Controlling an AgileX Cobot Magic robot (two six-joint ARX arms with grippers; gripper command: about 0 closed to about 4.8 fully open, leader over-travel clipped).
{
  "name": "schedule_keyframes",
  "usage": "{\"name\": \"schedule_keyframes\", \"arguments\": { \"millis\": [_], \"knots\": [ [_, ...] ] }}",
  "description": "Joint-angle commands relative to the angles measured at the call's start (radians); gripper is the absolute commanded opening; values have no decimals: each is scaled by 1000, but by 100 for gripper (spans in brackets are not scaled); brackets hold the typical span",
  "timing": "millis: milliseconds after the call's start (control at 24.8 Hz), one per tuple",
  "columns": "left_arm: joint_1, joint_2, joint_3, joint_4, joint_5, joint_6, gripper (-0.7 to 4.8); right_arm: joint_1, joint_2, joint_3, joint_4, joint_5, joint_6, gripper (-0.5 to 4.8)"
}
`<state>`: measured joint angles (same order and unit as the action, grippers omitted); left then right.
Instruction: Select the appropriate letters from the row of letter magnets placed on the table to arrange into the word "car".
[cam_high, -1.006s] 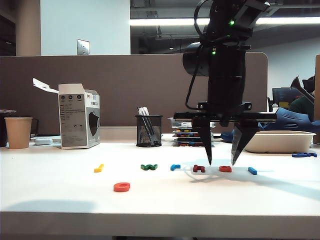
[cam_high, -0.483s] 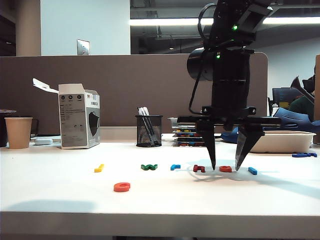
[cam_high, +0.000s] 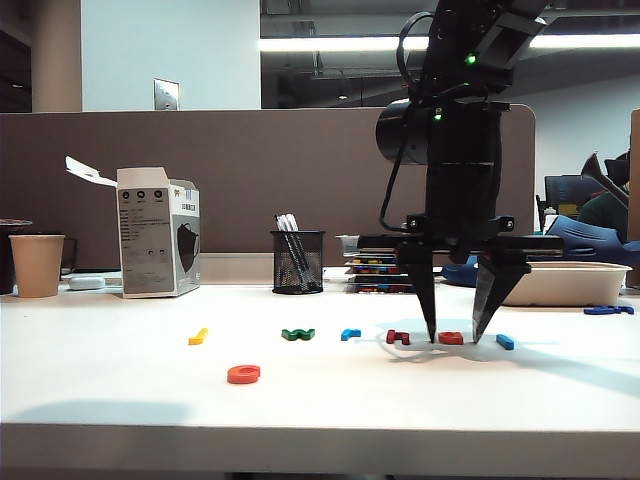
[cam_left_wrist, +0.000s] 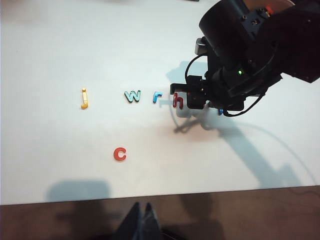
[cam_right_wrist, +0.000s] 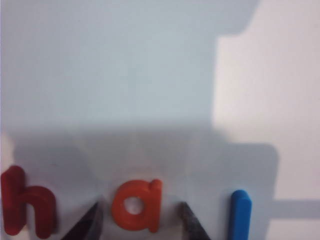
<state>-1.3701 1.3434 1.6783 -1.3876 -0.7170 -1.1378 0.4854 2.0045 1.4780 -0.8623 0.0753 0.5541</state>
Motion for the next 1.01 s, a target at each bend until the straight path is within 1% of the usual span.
{"name": "schedule_keyframes", "arguments": {
  "millis": [40,201,282,322,523,563,644,845,885,926,1006],
  "knots": [
    [1,-3,1,2,-3,1,-6,0,4,0,8,-3,-5,197],
    [1,-3,1,2,-3,1,-5,0,10,0,11,-4,-5,193],
    [1,-3,1,2,-3,1,-6,0,16,0,10,-6,-5,150],
    [1,-3,1,2,-3,1,-6,0,16,0,10,-10,-5,145],
    [1,-3,1,2,-3,1,-5,0,32,0,6,-26,-5,143],
    [1,-3,1,2,-3,1,-5,0,32,0,5,-26,-5,135],
    [1,-3,1,2,-3,1,-5,0,32,0,3,-26,-5,84],
    [1,-3,1,2,-3,1,-6,0,32,0,-1,-26,-5,83],
    [1,-3,1,2,-3,1,-6,0,32,0,-1,-24,-5,71],
    [1,-3,1,2,-3,1,-6,0,31,2,-1,-22,-5,48],
    [1,-3,1,2,-3,1,-6,0,27,3,-1,-18,-6,44]
  ]
}}
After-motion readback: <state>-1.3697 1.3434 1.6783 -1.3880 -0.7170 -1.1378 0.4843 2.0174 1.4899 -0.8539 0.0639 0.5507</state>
